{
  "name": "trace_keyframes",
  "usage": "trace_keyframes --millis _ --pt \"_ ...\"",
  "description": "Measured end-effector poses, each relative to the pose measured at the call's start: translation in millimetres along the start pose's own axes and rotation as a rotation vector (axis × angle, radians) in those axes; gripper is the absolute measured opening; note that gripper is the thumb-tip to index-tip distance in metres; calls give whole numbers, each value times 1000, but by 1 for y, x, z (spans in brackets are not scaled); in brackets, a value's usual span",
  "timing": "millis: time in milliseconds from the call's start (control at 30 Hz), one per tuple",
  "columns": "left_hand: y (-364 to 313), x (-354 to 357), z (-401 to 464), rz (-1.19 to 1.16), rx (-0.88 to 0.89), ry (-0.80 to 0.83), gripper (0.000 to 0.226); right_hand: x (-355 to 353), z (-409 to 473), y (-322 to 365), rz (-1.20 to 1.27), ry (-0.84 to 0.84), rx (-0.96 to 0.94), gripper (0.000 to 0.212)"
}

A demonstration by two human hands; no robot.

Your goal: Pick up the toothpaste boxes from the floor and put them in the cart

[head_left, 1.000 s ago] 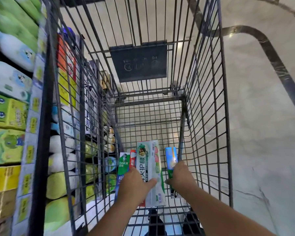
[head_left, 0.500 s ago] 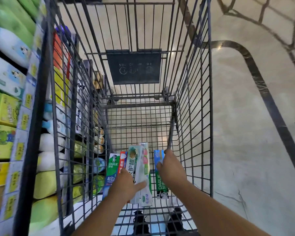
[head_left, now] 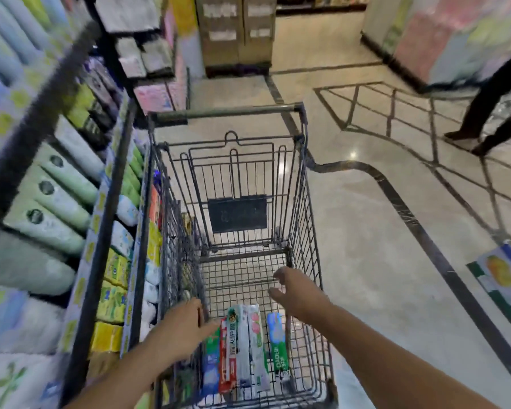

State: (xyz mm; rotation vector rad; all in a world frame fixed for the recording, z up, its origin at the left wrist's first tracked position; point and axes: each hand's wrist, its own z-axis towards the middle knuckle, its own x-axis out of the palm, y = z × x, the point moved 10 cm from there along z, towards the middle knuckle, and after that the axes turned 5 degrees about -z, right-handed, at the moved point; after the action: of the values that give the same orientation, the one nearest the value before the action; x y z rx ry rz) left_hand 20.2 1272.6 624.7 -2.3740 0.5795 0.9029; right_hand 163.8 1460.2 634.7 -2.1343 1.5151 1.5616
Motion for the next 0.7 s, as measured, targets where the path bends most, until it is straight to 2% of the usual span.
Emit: trace_keyframes --millis 167,367,567,700 --pt "-11 -66 -54 99 33 -127 63 -63 -32 32 -174 -51 -113 64" --pt "-17 -104 -114 32 37 -260 87 -110 -66 74 -337 -124 -318 71" --pt "-5 -75 -174 -107 -77 -329 89 -102 -97 95 -427 -72 -485 71" --pt "21 -43 -223 -87 -133 -345 88 -73 -127 121 -484 19 -613 69"
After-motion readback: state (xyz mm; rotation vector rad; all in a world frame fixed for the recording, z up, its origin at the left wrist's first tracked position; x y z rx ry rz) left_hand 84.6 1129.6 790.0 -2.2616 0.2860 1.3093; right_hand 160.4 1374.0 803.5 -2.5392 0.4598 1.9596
